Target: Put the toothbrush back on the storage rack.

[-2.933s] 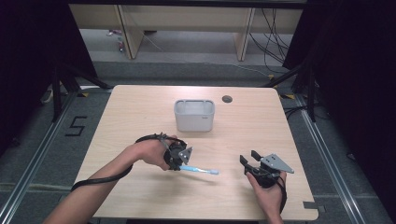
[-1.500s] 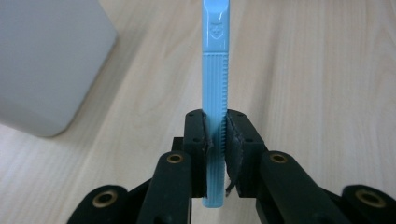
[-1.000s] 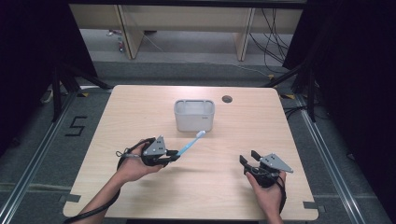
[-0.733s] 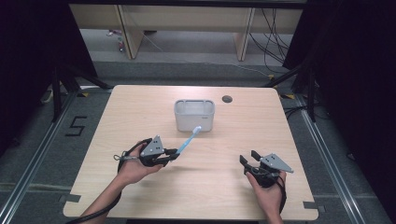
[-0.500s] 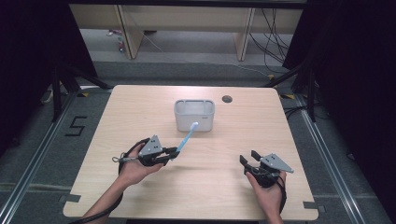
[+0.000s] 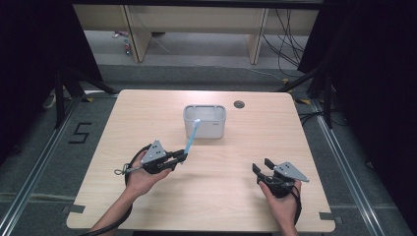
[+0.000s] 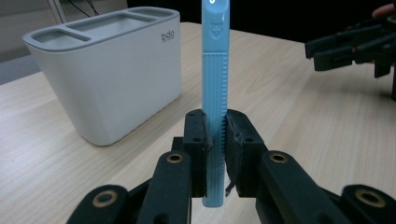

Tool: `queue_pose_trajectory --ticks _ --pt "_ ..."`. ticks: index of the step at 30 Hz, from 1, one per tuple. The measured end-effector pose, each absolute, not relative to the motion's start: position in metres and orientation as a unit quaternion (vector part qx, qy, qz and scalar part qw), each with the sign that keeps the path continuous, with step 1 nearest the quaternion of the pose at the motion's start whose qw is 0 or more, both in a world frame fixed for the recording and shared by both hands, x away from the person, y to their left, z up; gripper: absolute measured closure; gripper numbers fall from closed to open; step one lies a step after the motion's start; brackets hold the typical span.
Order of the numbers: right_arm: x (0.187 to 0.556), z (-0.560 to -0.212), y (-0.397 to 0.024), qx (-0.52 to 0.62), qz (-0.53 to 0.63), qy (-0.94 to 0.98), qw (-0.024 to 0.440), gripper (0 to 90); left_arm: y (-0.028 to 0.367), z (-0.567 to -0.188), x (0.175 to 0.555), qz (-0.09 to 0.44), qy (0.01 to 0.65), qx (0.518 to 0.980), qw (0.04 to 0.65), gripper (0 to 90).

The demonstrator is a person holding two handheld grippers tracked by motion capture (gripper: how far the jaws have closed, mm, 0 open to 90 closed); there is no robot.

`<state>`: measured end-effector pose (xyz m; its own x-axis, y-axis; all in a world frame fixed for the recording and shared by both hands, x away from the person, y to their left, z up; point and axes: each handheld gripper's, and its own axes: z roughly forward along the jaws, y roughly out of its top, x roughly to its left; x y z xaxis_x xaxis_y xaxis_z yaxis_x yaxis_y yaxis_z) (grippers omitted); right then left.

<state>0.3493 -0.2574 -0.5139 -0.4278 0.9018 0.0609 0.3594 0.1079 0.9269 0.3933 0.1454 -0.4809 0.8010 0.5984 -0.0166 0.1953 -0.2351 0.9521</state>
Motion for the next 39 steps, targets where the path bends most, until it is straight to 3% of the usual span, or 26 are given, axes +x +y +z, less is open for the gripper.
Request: queue_pose_trajectory --ticks 8,12,21,39 --pt "0.350 -0.515 -0.256 0.455 0.490 0.689 0.280 47.2 0.146 -0.482 0.393 0.187 0.281 0.743 0.578 78.9" --pt "0.349 -0.513 -0.254 0.466 0.509 0.675 0.263 54.6 0.142 -0.482 0.390 0.183 0.279 0.746 0.576 78.9" --pt "0.348 -0.456 -0.206 0.398 0.573 0.680 0.225 64.6 0.120 -0.481 0.379 0.175 0.272 0.756 0.569 78.9" --pt "0.375 -0.429 -0.135 0.370 0.611 0.681 0.163 66.1 0.088 -0.484 0.376 0.175 0.275 0.763 0.558 78.8"
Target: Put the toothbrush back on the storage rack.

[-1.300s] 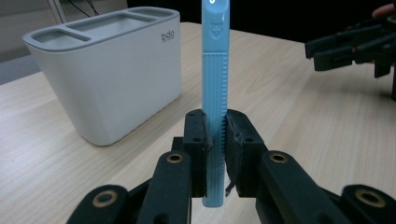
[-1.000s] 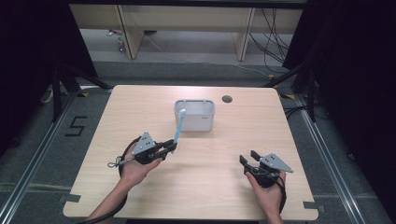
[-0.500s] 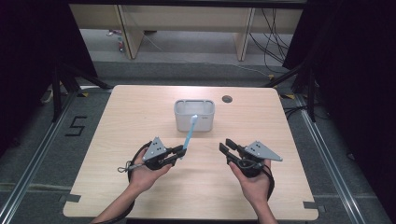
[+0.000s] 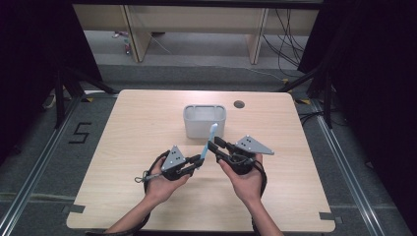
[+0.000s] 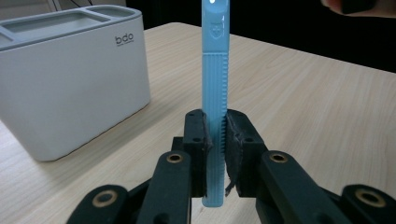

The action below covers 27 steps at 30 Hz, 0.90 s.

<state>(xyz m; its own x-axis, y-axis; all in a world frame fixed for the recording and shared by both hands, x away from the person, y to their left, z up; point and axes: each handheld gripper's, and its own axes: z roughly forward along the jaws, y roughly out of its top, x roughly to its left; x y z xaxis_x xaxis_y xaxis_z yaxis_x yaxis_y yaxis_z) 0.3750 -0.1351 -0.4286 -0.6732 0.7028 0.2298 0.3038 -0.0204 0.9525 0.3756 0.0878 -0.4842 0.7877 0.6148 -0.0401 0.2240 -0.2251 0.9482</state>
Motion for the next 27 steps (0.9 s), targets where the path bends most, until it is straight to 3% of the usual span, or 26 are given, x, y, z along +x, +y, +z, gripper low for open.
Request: queue_pose_trajectory --ticks 4,5,13,16,19,27 --pt "0.379 -0.429 -0.133 0.371 0.608 0.682 0.167 73.9 0.084 -0.484 0.375 0.173 0.276 0.762 0.559 78.8" --pt "0.380 -0.429 -0.132 0.375 0.602 0.687 0.159 79.2 0.083 -0.484 0.375 0.171 0.278 0.761 0.561 78.8" --pt "0.381 -0.428 -0.132 0.379 0.606 0.685 0.142 86.1 0.081 -0.482 0.377 0.170 0.272 0.770 0.552 75.8" --pt "0.385 -0.421 -0.136 0.372 0.605 0.682 0.173 86.2 0.086 -0.481 0.378 0.182 0.270 0.770 0.549 56.1" --pt "0.389 -0.416 -0.143 0.371 0.608 0.674 0.195 86.1 0.096 -0.481 0.378 0.196 0.269 0.770 0.544 49.5" --pt "0.395 -0.410 -0.155 0.377 0.606 0.664 0.224 86.1 0.139 -0.486 0.374 0.223 0.294 0.764 0.530 44.2"
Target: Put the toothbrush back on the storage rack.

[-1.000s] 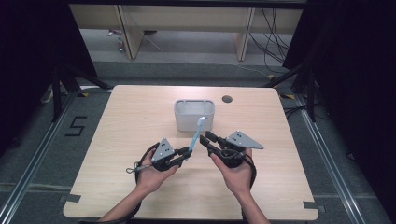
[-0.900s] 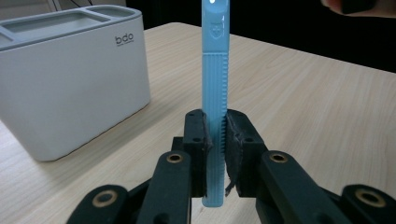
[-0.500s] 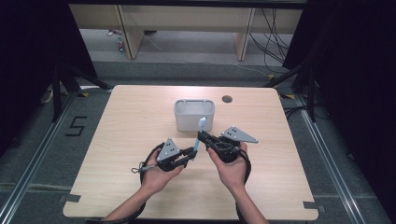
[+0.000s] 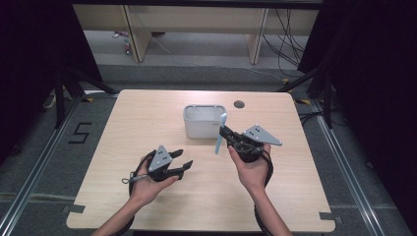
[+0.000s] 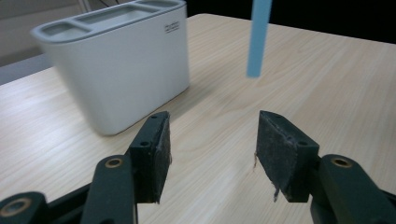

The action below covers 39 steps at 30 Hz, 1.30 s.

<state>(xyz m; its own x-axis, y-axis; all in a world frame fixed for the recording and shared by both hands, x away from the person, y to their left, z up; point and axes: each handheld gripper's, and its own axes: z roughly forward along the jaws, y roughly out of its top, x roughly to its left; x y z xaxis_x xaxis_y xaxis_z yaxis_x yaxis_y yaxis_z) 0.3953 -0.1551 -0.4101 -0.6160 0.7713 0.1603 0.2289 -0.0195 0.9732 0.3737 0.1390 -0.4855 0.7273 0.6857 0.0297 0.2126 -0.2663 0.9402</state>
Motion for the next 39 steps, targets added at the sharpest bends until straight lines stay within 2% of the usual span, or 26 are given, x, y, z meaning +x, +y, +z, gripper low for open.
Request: queue_pose_trajectory --ticks 6,15,27,39 --pt "0.399 -0.404 -0.164 0.374 0.608 0.657 0.244 86.1 0.177 -0.490 0.367 0.239 0.326 0.742 0.534 41.3" --pt "0.402 -0.397 -0.170 0.379 0.614 0.645 0.253 86.1 0.208 -0.497 0.362 0.263 0.366 0.712 0.538 38.6" --pt "0.409 -0.384 -0.175 0.379 0.610 0.642 0.266 86.1 0.218 -0.522 0.364 0.274 0.394 0.690 0.542 36.1" --pt "0.417 -0.375 -0.181 0.381 0.609 0.637 0.280 86.0 0.218 -0.523 0.363 0.291 0.394 0.685 0.539 36.4"
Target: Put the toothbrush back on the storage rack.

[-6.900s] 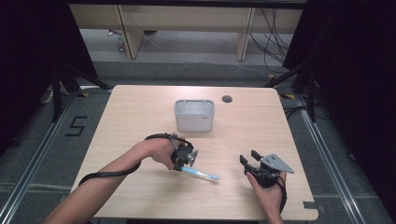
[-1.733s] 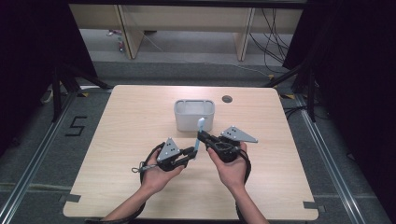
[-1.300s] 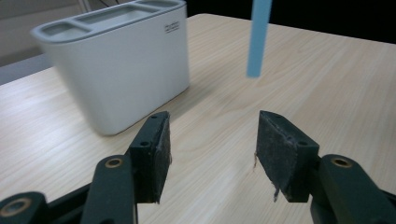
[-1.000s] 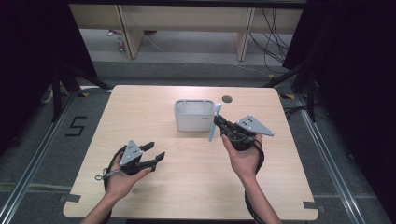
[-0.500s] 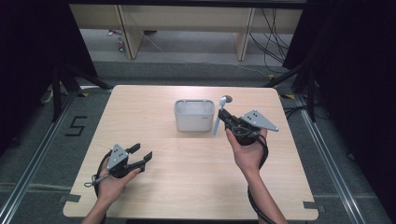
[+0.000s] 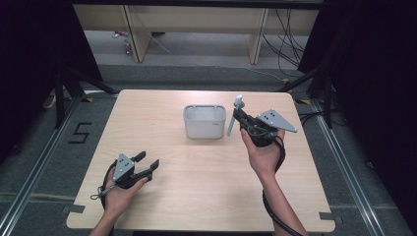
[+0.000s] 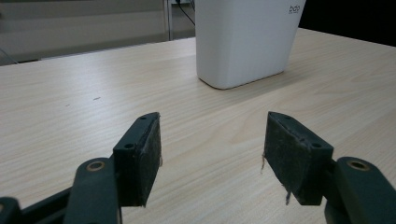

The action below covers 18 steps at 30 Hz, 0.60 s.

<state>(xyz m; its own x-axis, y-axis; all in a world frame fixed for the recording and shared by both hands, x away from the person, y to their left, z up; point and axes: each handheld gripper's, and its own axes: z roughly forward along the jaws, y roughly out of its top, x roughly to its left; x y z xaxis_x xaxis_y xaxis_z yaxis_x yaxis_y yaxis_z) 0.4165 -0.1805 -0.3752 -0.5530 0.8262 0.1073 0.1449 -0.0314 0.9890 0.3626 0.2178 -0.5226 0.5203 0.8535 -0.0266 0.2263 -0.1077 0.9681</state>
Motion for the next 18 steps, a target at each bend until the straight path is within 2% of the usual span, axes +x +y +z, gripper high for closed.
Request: queue_pose_trajectory --ticks 6,17,18 --pt "0.4200 -0.3721 -0.1817 0.375 0.613 0.632 0.291 86.0 0.2158 -0.5235 0.3618 0.300 0.391 0.678 0.545 36.6" --pt "0.4234 -0.3663 -0.1795 0.381 0.617 0.627 0.284 85.9 0.2161 -0.5228 0.3598 0.302 0.399 0.675 0.542 36.7" --pt "0.4255 -0.3661 -0.1794 0.374 0.618 0.625 0.296 85.9 0.2161 -0.5228 0.3598 0.302 0.400 0.674 0.543 36.6"
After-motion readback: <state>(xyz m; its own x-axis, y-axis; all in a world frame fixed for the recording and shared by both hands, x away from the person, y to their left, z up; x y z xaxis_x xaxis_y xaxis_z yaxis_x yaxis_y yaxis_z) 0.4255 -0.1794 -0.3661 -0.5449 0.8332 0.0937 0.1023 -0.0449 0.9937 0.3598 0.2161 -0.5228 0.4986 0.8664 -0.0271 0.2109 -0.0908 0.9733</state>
